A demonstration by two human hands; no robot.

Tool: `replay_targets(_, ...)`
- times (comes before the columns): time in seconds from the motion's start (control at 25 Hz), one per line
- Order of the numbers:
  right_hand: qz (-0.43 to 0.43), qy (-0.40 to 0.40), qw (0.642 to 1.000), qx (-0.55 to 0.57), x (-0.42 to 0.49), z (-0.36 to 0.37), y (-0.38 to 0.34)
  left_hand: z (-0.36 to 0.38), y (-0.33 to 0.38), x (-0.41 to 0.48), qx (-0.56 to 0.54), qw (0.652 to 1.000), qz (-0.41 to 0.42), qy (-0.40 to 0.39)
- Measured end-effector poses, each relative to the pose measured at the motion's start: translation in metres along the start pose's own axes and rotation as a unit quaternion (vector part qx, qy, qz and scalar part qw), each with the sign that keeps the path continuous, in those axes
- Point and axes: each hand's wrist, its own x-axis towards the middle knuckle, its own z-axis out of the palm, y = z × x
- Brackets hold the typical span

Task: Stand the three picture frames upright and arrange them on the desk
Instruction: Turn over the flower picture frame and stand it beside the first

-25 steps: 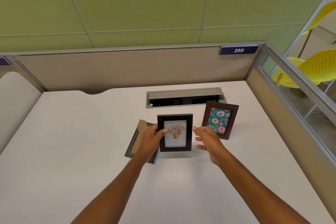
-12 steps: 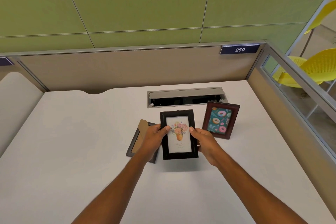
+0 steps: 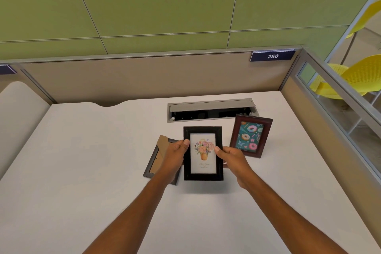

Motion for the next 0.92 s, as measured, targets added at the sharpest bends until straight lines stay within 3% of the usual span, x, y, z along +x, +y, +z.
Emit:
replay_targets(0.4,-0.005,-0.028,0.998,0.053,0.002,0.001,0.000,0.004,-0.006,0.008,0.024,0.998,0.030,-0.051)
replay_targets(0.68,0.026,-0.007,0.995,0.096,0.027,0.004,-0.006,0.011,0.008,0.028,-0.021,0.997,-0.052,-0.047)
replay_targets(0.92,0.042,0.025,0.990,0.128,0.053,0.008,-0.016,0.022,0.019,0.064,-0.072,0.994,-0.072,-0.035)
